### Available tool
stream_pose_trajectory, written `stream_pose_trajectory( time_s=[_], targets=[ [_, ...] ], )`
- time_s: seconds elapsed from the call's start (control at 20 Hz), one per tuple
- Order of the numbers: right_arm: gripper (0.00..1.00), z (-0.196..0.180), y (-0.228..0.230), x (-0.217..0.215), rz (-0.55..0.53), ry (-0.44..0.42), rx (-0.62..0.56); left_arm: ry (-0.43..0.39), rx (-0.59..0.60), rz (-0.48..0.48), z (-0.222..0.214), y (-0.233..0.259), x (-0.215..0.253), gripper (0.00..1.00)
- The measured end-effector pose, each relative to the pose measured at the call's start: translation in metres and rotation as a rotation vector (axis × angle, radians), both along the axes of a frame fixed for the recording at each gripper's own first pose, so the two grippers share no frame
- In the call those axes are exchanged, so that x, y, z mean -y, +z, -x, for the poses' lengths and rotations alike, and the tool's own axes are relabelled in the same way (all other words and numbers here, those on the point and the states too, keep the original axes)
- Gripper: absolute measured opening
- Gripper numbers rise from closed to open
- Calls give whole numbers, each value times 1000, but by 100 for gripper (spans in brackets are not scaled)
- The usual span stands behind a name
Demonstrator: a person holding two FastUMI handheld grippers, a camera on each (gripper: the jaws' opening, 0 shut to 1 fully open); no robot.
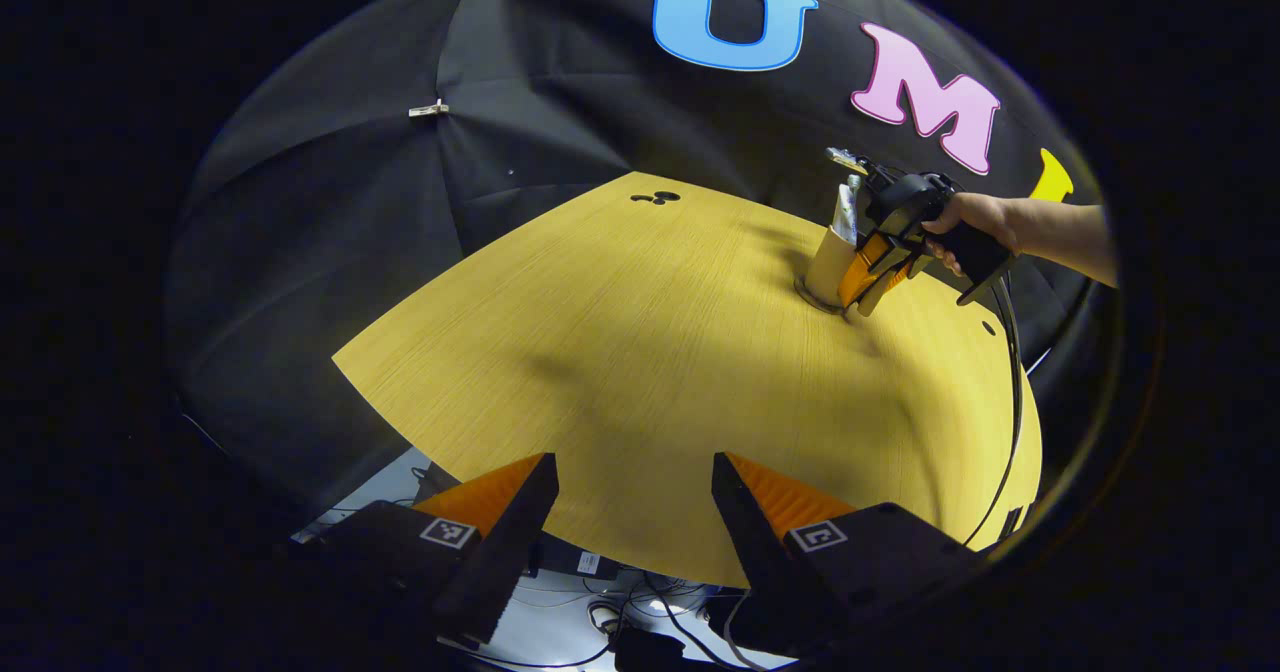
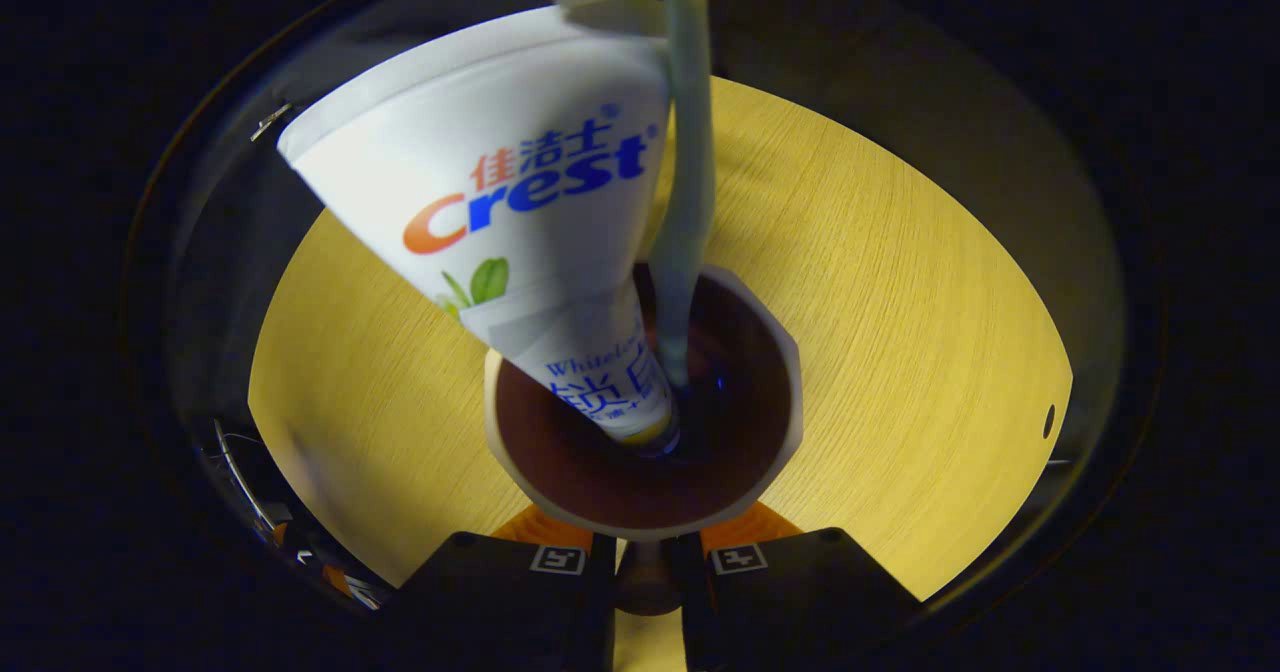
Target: Put the toothbrush and toothpaste on the desktop into the cup, then pick up the cup and place it on the coaster on the desktop.
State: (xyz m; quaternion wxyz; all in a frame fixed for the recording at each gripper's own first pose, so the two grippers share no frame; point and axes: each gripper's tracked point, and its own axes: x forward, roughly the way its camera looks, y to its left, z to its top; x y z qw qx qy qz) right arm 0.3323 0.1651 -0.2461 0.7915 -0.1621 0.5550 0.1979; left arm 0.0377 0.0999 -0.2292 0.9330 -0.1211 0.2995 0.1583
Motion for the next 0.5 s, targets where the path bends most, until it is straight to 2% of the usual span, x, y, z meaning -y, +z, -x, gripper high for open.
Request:
stream_pose_trajectory(
  time_s=[0.1, 0.15, 0.2, 0.25, 0.3, 0.35, 0.4, 0.5],
  targets=[
    [31, 2, 1, 0, -2, -7, -11, -5, 1, -7, 2, 1, 2, 98],
    [39, 3, 1, 0, -1, -4, -11, -9, 0, -11, 2, 2, 2, 98],
    [34, 3, 1, -1, -5, 0, -7, -13, 2, -14, 2, 3, 3, 98],
    [47, 4, 2, -5, -14, 2, -9, -17, 4, -15, 2, 4, 4, 98],
    [43, 3, 5, -8, -19, 1, -2, -22, 6, -16, 3, 4, 5, 98],
    [65, 4, 8, -9, -27, 1, 3, -25, 6, -18, 3, 4, 5, 98],
    [64, 6, 13, -8, -35, 0, 7, -28, 5, -21, 4, 6, 5, 98],
    [78, 8, 25, -8, -57, -10, 25, -38, 9, -25, 7, 7, 7, 98]
  ],
)
